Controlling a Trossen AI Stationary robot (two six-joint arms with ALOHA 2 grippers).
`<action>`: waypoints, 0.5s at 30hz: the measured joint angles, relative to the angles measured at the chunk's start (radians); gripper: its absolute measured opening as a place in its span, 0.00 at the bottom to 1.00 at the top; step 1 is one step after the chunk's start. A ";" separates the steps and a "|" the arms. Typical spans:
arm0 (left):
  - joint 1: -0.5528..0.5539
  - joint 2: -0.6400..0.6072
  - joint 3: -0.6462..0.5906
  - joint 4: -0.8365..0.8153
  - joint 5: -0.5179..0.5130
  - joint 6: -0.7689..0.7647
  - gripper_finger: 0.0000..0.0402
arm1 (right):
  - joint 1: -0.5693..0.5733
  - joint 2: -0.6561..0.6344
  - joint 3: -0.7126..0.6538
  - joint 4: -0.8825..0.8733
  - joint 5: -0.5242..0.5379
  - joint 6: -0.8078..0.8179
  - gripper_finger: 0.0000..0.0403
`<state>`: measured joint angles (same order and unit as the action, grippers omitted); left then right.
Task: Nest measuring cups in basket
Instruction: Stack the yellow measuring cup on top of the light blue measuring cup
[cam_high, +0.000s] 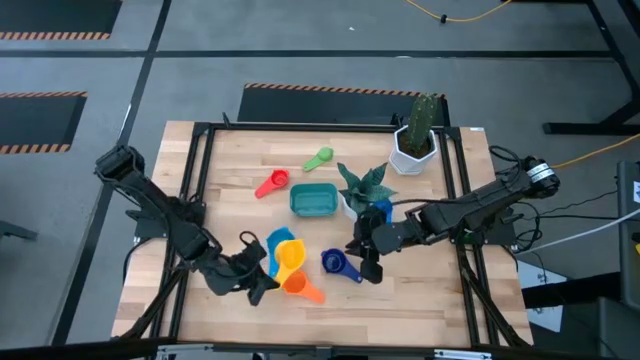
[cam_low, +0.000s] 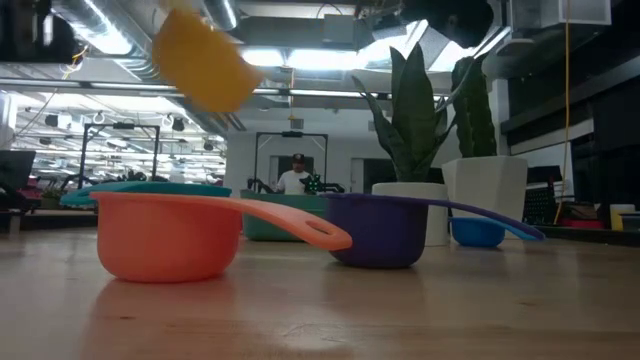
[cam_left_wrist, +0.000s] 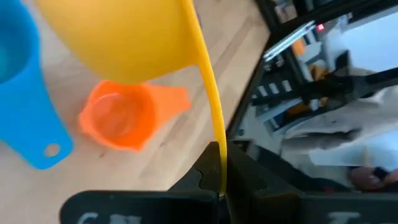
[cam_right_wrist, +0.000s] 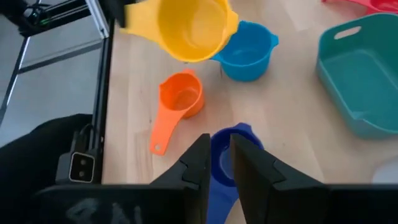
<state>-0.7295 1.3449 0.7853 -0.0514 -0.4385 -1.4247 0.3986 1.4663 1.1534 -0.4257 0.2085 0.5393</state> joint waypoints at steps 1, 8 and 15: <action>0.000 0.000 -0.020 0.004 -0.007 -0.015 0.00 | 0.006 0.004 0.000 0.000 0.000 -0.001 0.16; 0.001 0.001 -0.229 0.303 -0.089 -0.084 0.00 | 0.041 0.036 0.000 0.000 0.000 0.002 0.16; -0.007 0.001 -0.416 0.662 -0.161 -0.043 0.00 | 0.070 0.036 0.000 0.011 0.068 0.006 0.16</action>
<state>-0.7367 1.3457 0.3698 0.6107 -0.5995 -1.4677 0.4686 1.5028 1.1534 -0.4149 0.2765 0.5453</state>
